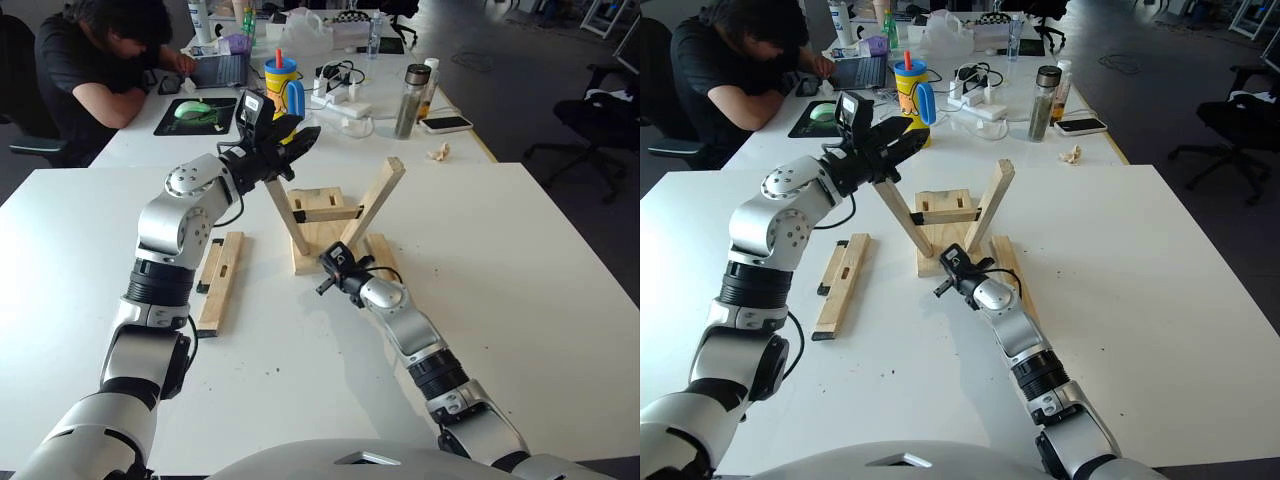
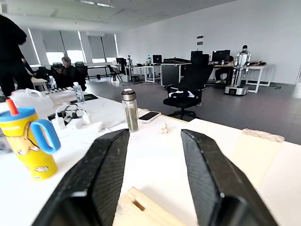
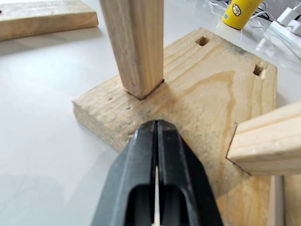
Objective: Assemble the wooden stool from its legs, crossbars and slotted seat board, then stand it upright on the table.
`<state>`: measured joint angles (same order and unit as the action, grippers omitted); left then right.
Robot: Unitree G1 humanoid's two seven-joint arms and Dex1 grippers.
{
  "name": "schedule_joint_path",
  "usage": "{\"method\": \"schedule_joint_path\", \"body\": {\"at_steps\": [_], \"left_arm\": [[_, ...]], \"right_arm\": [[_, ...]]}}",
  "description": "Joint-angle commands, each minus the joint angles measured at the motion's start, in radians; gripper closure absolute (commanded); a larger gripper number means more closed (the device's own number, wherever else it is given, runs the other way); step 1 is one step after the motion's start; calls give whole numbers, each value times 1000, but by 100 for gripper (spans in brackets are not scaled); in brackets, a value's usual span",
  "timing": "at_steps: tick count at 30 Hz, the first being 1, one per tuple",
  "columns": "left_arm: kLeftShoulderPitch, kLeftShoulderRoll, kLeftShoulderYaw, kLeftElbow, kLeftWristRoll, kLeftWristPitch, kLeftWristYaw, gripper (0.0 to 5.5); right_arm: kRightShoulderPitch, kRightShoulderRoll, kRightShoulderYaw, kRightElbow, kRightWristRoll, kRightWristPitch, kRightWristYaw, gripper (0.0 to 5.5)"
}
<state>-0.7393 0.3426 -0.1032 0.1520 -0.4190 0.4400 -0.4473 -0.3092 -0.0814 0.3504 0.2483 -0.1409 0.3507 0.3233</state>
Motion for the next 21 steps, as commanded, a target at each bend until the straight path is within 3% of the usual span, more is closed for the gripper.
{"method": "schedule_joint_path", "body": {"at_steps": [1,4,8,14,21], "left_arm": [[36,-60,62,114,70,-50,122,345],[-21,-73,156,19,71,-141,206,345],[88,-76,264,-207,123,-156,376,345],[474,-144,210,-492,176,-18,479,427],[627,-223,139,-618,213,44,526,541]], "right_arm": [[85,-2,34,148,-3,99,38,550],[72,3,25,168,-2,58,26,550],[55,27,-31,128,30,-126,-19,550],[81,75,-117,-216,161,-281,-23,550],[250,-18,-188,-565,286,-42,16,550]]}}
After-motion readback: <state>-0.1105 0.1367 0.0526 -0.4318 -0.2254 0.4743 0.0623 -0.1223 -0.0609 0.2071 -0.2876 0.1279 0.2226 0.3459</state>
